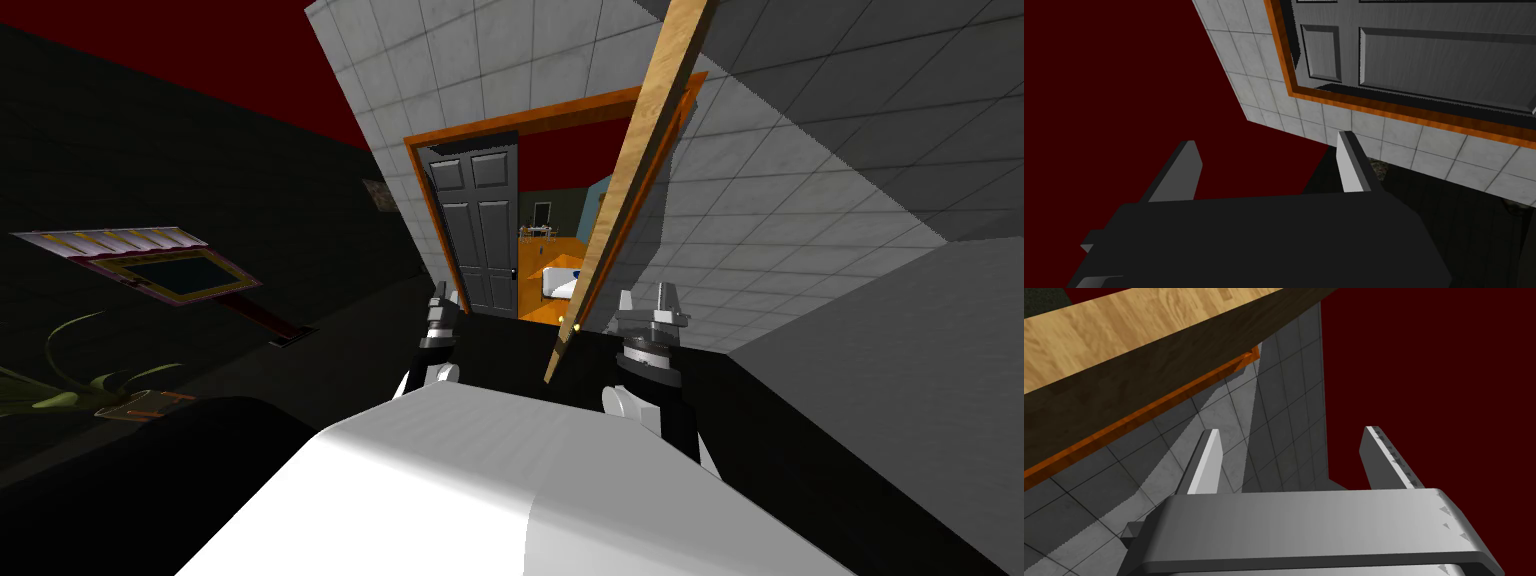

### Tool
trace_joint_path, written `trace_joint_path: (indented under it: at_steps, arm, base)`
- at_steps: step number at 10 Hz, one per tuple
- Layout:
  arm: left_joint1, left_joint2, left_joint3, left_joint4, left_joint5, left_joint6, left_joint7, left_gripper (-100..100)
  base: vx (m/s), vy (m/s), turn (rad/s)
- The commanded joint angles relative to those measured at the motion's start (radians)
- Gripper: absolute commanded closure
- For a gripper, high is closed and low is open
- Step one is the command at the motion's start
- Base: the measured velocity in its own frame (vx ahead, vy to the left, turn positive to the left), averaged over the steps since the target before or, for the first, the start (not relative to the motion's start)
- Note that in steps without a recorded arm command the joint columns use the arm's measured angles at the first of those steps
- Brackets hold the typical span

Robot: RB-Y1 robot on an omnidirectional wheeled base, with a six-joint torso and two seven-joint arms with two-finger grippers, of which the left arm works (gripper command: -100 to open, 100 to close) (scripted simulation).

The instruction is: Pull the door open

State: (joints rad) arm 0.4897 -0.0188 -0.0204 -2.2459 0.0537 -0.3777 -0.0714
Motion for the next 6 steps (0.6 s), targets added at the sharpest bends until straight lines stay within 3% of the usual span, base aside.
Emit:
trace_joint_path:
  at_steps: [1,6]
  arm:
    - [-0.011,0.010,-0.008,0.029,0.011,-0.008,-0.005,-100]
    - [-0.048,0.037,-0.036,0.123,0.046,-0.036,-0.021,-100]
  base:
    - [-0.001,-0.078,0.048]
    - [0.098,0.064,-0.010]
